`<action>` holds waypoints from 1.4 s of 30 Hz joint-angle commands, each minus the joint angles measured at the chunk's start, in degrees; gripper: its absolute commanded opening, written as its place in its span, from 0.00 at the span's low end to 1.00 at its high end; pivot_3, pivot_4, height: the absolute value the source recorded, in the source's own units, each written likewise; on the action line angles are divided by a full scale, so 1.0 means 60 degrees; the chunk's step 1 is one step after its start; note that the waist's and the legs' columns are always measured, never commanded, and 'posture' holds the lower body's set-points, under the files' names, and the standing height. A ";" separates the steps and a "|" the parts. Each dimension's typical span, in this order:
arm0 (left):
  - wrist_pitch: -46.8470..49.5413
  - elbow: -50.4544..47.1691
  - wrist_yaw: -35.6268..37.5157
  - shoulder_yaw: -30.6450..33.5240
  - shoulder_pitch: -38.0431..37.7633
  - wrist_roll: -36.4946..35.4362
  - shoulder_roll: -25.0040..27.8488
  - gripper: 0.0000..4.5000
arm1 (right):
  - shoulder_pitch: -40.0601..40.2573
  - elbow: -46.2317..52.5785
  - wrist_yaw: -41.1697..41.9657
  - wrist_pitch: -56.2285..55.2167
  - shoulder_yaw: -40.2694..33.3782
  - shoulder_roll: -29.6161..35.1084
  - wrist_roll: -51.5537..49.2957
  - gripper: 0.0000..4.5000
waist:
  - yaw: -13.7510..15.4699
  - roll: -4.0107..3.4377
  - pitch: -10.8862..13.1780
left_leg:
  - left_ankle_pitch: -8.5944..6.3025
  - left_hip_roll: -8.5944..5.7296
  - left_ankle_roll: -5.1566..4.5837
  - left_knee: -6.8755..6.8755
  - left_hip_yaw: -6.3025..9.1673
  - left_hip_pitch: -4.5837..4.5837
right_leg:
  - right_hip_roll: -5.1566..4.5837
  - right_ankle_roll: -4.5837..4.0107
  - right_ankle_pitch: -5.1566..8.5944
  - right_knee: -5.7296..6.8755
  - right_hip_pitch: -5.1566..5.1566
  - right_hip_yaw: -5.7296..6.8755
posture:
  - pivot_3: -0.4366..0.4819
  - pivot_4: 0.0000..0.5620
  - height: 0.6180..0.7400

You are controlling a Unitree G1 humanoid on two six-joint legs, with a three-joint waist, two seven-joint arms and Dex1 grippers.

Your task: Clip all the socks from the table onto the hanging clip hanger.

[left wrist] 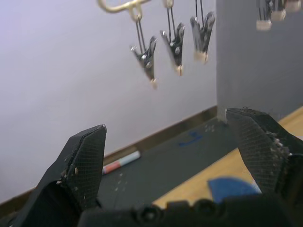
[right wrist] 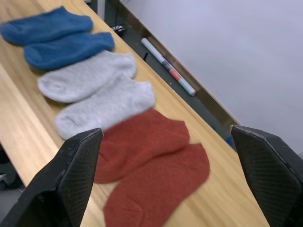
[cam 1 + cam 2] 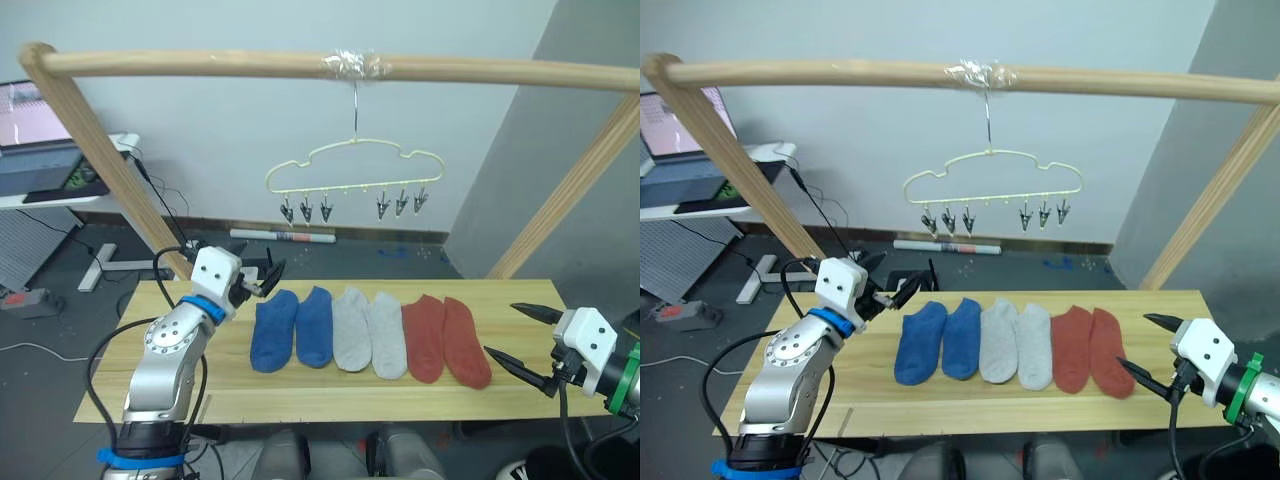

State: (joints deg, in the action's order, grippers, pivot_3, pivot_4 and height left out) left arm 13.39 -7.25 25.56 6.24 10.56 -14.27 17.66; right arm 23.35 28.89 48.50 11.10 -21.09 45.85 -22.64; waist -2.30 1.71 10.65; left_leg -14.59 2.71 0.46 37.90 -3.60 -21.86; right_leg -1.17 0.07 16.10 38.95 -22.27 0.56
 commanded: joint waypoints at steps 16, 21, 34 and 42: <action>-0.0950 0.0189 -0.2473 0.0264 0.1922 0.0436 -0.1439 1.00 | -0.5161 0.2343 -0.3309 0.3541 0.1805 -0.1411 -0.1831 1.00 | -0.0332 0.0086 0.0968 | 0.0000 -0.0014 0.0010 0.0007 0.0008 -0.0199 | -0.0017 0.0045 -0.0026 -0.0019 -0.0165 0.0012 | 0.21 0.62 1.00; -0.1165 0.0169 -0.2457 0.0114 0.2027 0.0478 -0.1393 0.75 | -0.5222 0.2462 -0.3360 0.3693 0.1824 -0.1453 -0.1925 1.00 | -0.0410 0.0083 0.1148 | -0.0009 -0.0013 0.0022 -0.0001 0.0007 -0.0198 | -0.0020 0.0059 -0.0018 -0.0029 -0.0165 0.0012 | 0.21 0.63 1.00; -0.1139 0.0041 -0.2828 0.0042 0.2478 0.0483 -0.1677 0.62 | -0.5224 0.2577 -0.3312 0.3846 0.1975 -0.1510 -0.1942 1.00 | -0.0416 0.0091 0.1275 | -0.0010 -0.0012 0.0022 -0.0002 0.0007 -0.0198 | -0.0020 0.0103 0.0007 -0.0019 -0.0171 0.0014 | 0.22 0.63 1.00; -0.1163 0.0112 -0.2851 -0.0033 0.2647 0.0511 -0.1713 0.62 | -0.5259 0.2560 -0.3317 0.3845 0.2033 -0.1539 -0.1937 1.00 | -0.0418 0.0086 0.1338 | -0.0010 -0.0011 0.0025 -0.0011 0.0003 -0.0201 | -0.0020 0.0105 0.0008 -0.0028 -0.0177 0.0013 | 0.22 0.63 1.00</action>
State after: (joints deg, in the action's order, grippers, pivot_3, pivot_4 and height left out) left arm 7.24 -4.38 8.34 6.46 25.60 -11.26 7.50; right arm -7.86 42.32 28.66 34.60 -8.23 36.85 -33.35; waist -4.81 2.22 18.68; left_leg -14.65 2.64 0.61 37.83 -3.59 -23.08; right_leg -1.29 0.70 16.15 38.79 -23.36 0.64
